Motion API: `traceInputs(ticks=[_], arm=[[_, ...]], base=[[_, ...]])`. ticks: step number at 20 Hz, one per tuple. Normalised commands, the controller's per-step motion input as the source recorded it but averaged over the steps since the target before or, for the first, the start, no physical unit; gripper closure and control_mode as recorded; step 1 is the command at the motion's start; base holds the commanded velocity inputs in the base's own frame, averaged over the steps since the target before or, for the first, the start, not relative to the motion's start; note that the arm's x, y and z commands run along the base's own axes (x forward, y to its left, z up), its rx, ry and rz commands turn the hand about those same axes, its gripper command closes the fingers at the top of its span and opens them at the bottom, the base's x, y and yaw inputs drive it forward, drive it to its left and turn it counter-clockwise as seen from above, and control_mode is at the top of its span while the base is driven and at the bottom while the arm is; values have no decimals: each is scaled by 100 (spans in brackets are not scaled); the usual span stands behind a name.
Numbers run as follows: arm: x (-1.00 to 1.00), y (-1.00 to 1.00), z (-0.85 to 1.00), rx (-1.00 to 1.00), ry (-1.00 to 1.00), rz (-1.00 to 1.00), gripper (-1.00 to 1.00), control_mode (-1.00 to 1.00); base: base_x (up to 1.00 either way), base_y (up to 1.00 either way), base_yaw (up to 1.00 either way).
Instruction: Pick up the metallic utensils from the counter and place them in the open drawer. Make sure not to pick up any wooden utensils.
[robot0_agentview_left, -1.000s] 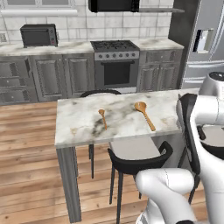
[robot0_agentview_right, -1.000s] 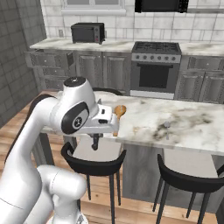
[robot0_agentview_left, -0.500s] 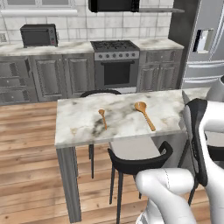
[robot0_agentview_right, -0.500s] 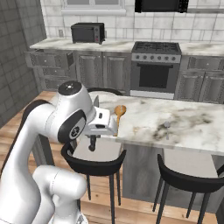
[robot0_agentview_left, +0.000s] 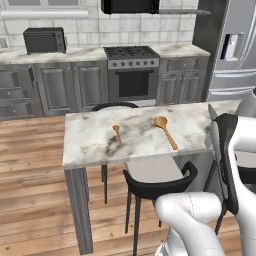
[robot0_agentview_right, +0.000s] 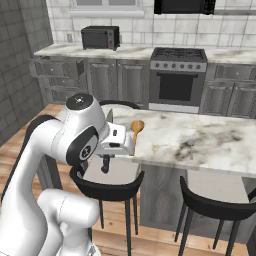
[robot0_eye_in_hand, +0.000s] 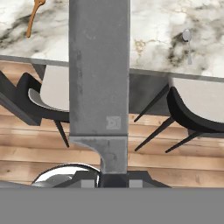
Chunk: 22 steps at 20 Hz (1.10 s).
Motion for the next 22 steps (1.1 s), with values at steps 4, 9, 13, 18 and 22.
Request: traceInputs(ticks=[4,9,13,18,22], arm=[[-13,0,0,0,-2,0,100,100],[0,0,0,0,0,0,100,100],[0,0,0,0,0,0,100,100],[0,0,0,0,0,0,100,100],[0,0,0,0,0,0,100,100]], base=[[-13,1,0],[-93,59,14],[-81,87,26],[-32,81,37],[0,96,44]])
